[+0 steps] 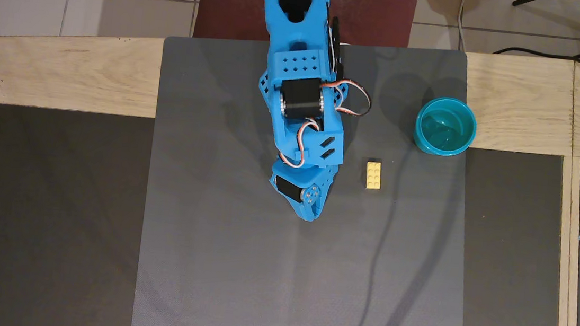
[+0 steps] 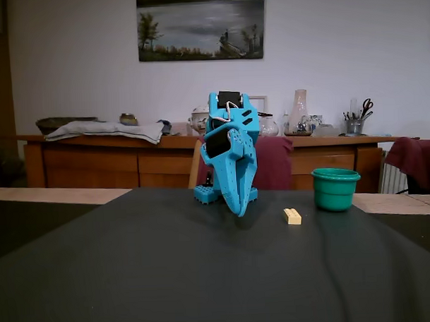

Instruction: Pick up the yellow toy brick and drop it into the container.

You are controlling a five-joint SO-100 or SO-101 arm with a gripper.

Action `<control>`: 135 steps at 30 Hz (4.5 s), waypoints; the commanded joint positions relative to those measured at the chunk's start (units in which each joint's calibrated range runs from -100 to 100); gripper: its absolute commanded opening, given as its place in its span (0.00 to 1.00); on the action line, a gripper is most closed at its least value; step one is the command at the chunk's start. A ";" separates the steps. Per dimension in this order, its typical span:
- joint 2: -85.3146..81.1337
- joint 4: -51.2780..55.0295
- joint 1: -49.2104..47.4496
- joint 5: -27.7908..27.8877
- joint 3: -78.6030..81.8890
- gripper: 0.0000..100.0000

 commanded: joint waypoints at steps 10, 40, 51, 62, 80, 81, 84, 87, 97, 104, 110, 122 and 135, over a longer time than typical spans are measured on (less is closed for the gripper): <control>-0.26 0.11 0.13 0.00 0.18 0.00; -0.26 -8.33 0.13 19.50 -0.81 0.00; -0.26 -8.33 0.13 19.55 -0.81 0.00; -0.26 -8.33 0.13 19.55 -0.81 0.00; -0.26 -7.79 0.05 19.91 -3.88 0.00; -0.26 -7.70 0.05 19.91 -4.24 0.00; -0.26 -7.70 -0.03 19.91 -4.33 0.00; -0.26 -7.70 -0.03 19.91 -4.33 0.00; -0.26 -8.24 -0.03 19.91 -3.88 0.00; -0.26 -7.79 -1.96 24.46 -3.34 0.00; -0.26 -7.88 -0.65 24.67 -5.14 0.00; -0.09 6.96 -11.40 36.80 -27.52 0.00; 36.08 9.09 -13.33 41.40 -52.98 0.00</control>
